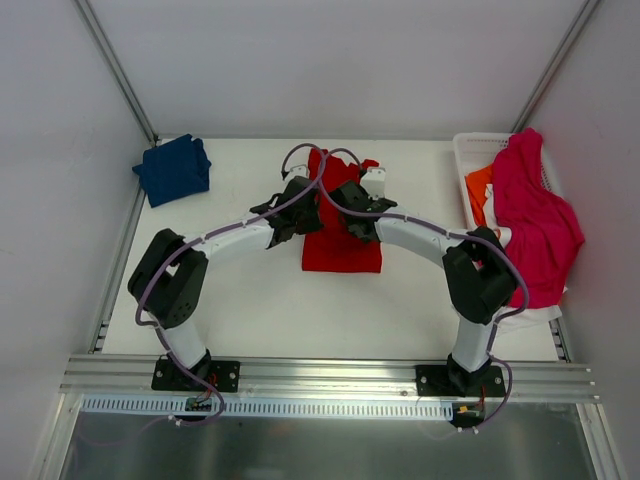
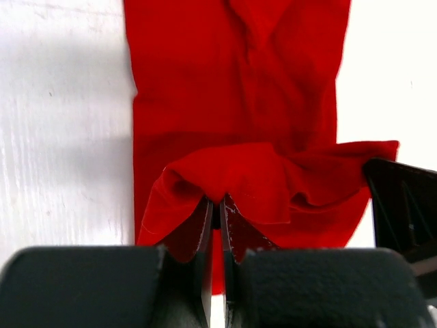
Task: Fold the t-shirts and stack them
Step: Fold the tshirt
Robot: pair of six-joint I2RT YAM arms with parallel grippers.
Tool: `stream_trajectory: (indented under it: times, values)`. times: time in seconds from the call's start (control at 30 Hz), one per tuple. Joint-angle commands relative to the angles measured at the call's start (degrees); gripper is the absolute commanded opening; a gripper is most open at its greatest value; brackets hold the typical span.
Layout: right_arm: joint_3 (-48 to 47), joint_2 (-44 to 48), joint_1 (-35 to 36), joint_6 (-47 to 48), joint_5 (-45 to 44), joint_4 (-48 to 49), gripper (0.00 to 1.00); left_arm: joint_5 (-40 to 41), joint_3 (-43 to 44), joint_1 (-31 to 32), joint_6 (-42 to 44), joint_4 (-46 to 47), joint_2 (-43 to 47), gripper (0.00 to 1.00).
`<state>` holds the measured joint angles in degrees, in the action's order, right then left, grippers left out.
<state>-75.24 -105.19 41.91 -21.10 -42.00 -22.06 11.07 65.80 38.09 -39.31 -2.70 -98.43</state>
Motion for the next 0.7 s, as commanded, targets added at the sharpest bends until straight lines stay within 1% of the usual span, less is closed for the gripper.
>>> stream_trajectory:
  times: [0.0, 0.13, 0.17, 0.2, 0.23, 0.27, 0.3, 0.33, 0.37, 0.4, 0.43, 0.67]
  values:
    - [-4.38, -1.42, -1.30, 2.12, 0.60, 0.97, 0.01, -2.28, 3.54, -1.70, 1.60, 1.91, -2.11, 0.00]
    - [-6.67, -3.62, -2.01, 2.82, 1.83, 0.97, 0.02, -3.33, 4.60, -2.84, 1.78, 2.17, -4.13, 0.00]
    - [-7.11, -3.97, -2.10, 2.82, 2.09, 1.06, 0.09, -3.51, 4.86, -3.28, 1.78, 2.26, -4.40, 0.00]
    - [-7.28, -4.58, -2.10, 2.73, 2.44, 0.97, 0.17, -3.69, 5.21, -3.54, 1.69, 2.26, -4.75, 0.02]
    - [-7.46, -4.85, -2.27, 2.65, 2.71, 1.06, 0.64, -4.30, 5.39, -3.72, 1.52, 2.35, -5.45, 0.09]
    - [-7.55, -5.03, -2.36, 2.47, 2.80, 0.97, 0.90, -4.65, 5.57, -4.24, 1.43, 2.35, -5.71, 0.35]
    - [-7.99, -5.46, -2.27, 2.47, 2.80, 1.06, 0.99, -4.83, 5.74, -4.51, 1.52, 2.43, -5.98, 0.53]
    - [-8.25, -5.64, -2.19, 2.38, 2.71, 0.54, 1.00, -4.66, 5.74, -4.51, 1.52, 2.44, -6.50, 0.68]
    - [-8.43, -5.82, -2.36, 2.21, 2.19, 0.27, 1.00, -4.39, 5.83, -4.69, 1.52, 2.44, -6.77, 0.88]
    - [-8.95, -5.91, -2.27, 2.21, 1.84, -0.08, 1.00, -4.22, 5.83, -4.77, 1.52, 2.44, -6.95, 0.95]
    - [-9.04, -5.91, -2.36, 2.21, 1.48, -0.52, 1.00, -4.04, 5.92, -4.78, 1.78, 2.44, -7.30, 0.99]
    - [-8.96, -3.46, -2.27, 2.03, -1.33, -2.37, 1.00, -2.81, 7.15, -5.48, 3.63, 2.44, -7.04, 0.99]
